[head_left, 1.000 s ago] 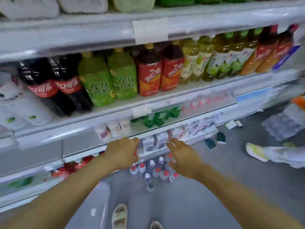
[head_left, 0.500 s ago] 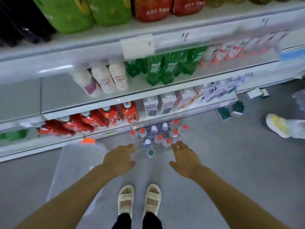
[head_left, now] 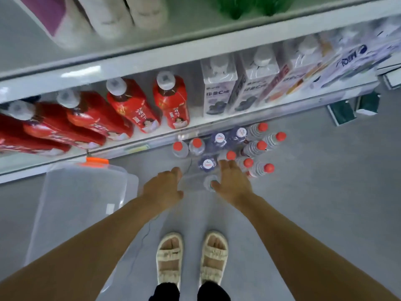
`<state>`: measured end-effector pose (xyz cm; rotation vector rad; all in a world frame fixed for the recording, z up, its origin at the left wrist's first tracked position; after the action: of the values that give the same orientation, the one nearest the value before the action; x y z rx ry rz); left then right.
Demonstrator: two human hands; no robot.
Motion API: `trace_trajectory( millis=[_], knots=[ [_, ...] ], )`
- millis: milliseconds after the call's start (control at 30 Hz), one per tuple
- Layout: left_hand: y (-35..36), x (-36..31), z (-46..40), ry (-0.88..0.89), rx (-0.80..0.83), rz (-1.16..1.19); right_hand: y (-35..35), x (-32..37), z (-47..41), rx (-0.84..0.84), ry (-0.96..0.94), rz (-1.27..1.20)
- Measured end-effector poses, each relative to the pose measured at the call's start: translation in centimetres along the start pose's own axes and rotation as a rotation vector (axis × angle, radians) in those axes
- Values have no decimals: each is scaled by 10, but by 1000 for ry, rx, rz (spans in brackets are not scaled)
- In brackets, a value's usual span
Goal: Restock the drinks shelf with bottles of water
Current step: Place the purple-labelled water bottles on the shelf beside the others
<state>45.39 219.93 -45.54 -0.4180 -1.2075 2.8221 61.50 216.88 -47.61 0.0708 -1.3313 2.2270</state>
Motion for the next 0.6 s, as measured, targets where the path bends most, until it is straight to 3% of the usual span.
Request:
trace_trajectory(
  millis=[200,367,600],
  knots=[
    [52,14,-56,-14,-22,49,63,-17,-52,-78,76,-138],
    [78,21,-85,-1,-46,66,87,-18,-86,-184,7,-200],
    [92,34,-103,26,-66,92,105,-13,-115,-195,-41,-22]
  ],
)
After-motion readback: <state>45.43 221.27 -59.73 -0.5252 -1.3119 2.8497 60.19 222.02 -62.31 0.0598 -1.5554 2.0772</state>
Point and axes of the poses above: each hand's wrist, its own z-axis away from the middle knuckle, its own y-axis out of the palm, x = y × z, the point moved 10 cm from there along -z, towards the middle knuckle, and after that the axes turned 11 degrees about -x, right-handed, at the moved point
